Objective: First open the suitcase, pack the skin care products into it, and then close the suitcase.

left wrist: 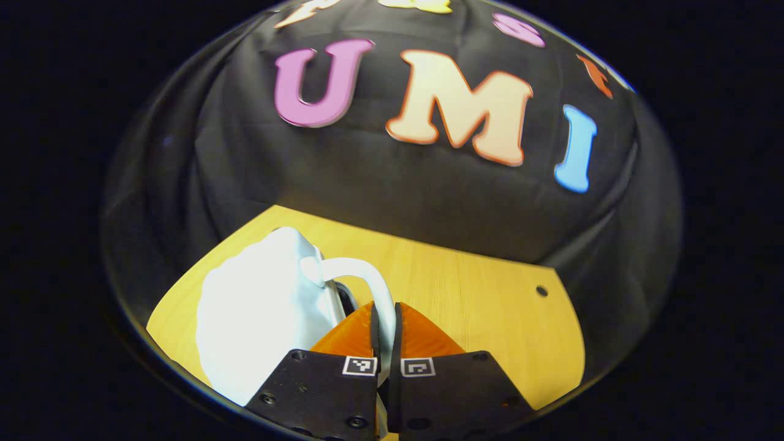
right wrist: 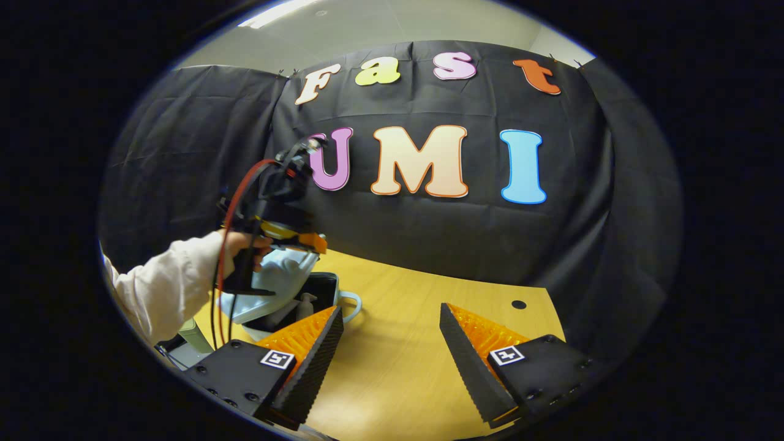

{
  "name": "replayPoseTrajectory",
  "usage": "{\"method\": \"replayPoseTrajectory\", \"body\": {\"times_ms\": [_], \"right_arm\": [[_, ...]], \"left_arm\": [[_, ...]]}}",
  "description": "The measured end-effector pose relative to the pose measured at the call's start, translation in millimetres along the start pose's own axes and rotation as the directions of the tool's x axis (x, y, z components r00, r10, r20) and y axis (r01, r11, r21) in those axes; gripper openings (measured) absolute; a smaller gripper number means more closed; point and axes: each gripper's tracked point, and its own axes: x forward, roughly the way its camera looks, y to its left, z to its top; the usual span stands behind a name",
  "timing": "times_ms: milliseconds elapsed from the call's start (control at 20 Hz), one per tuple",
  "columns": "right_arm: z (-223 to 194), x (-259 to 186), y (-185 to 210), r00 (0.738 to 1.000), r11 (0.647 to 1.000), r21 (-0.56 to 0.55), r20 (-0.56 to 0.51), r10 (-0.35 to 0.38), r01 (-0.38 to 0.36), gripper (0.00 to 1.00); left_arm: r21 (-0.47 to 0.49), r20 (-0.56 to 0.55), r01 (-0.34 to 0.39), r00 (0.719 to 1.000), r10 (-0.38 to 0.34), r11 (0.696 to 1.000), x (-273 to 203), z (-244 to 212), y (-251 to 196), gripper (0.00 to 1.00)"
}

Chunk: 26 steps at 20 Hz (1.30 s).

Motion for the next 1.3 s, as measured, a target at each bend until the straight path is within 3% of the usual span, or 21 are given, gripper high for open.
{"method": "replayPoseTrajectory", "body": {"times_ms": [150, 350, 450, 550, 650, 800, 850, 1050, 1300], "right_arm": [[-2, -4, -19, 1.0, 1.0, -0.002, -0.005, -0.03, 0.03, 1.0], [-2, -8, -42, 0.998, 0.998, 0.025, -0.002, -0.065, 0.065, 1.0], [-5, -11, -50, 0.997, 0.996, 0.031, -0.007, -0.079, 0.079, 1.0], [-8, -15, -57, 0.996, 0.996, 0.035, -0.01, -0.085, 0.085, 1.0], [-8, -18, -61, 0.996, 0.995, 0.039, -0.006, -0.086, 0.086, 1.0], [-9, -15, -64, 0.997, 0.996, 0.051, -0.005, -0.071, 0.071, 1.0], [-9, -14, -63, 0.998, 0.996, 0.055, -0.003, -0.065, 0.065, 1.0], [-4, -5, -58, 0.999, 0.997, 0.067, 0.025, -0.042, 0.04, 1.0], [15, 1, -51, 0.995, 0.994, 0.102, 0.093, -0.044, 0.035, 1.0]], "left_arm": [[0.066, -0.097, -0.039, 0.994, 0.045, 0.997, 38, -42, -15, 0.0], [0.08, -0.136, -0.062, 0.988, 0.073, 0.995, 72, -75, -20, 0.0], [0.132, -0.121, -0.082, 0.988, 0.098, 0.988, 81, -77, -24, 0.02], [0.181, -0.121, -0.109, 0.984, 0.132, 0.977, 86, -82, -24, 0.09], [0.145, -0.111, -0.084, 0.989, 0.1, 0.986, 79, -80, -32, 0.16], [0.147, -0.042, -0.037, 0.998, 0.044, 0.988, 61, -57, -49, 0.87], [0.168, -0.015, -0.043, 0.999, 0.047, 0.985, 48, -49, -47, 1.0], [0.138, 0.112, -0.004, 0.994, -0.011, 0.99, -4, -12, -49, 0.98], [0.102, 0.255, -0.004, 0.967, -0.023, 0.995, -94, 25, -29, 0.96]]}}
